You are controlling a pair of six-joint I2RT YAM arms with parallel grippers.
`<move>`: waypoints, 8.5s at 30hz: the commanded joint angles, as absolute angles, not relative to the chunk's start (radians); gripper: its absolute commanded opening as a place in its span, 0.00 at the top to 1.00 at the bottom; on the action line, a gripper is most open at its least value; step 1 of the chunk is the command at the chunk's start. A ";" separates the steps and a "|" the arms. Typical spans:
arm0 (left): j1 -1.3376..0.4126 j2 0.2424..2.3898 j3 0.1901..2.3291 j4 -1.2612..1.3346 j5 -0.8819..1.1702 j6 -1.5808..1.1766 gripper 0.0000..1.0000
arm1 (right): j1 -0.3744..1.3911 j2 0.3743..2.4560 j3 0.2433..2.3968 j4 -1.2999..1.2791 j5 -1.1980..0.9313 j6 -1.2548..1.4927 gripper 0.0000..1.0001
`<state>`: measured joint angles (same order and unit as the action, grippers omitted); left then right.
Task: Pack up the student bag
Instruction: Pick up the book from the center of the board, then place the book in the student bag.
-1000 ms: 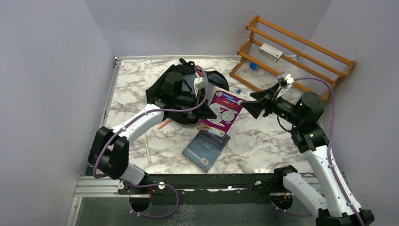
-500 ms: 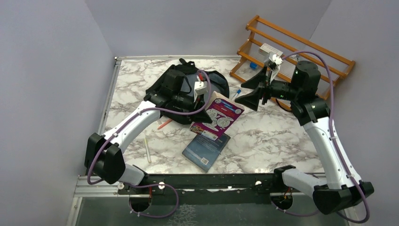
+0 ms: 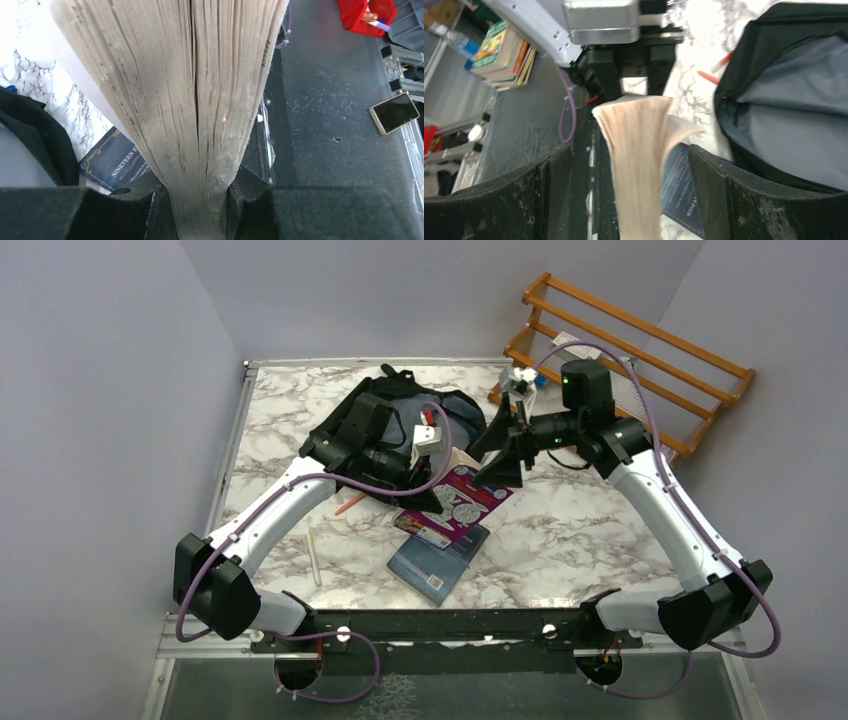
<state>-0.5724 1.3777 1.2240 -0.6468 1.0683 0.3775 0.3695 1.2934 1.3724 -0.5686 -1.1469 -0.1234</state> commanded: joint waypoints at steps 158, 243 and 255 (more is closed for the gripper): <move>-0.435 1.728 1.453 -0.218 -0.125 0.075 1.00 | 0.545 1.087 1.051 -0.157 0.257 1.174 0.99; -0.351 1.749 1.417 -0.167 0.184 -0.026 1.00 | 0.702 2.354 1.648 0.308 0.164 1.165 0.21; -0.342 1.764 1.419 -0.169 0.177 -0.026 1.00 | 0.701 2.222 1.610 0.021 0.320 1.050 0.20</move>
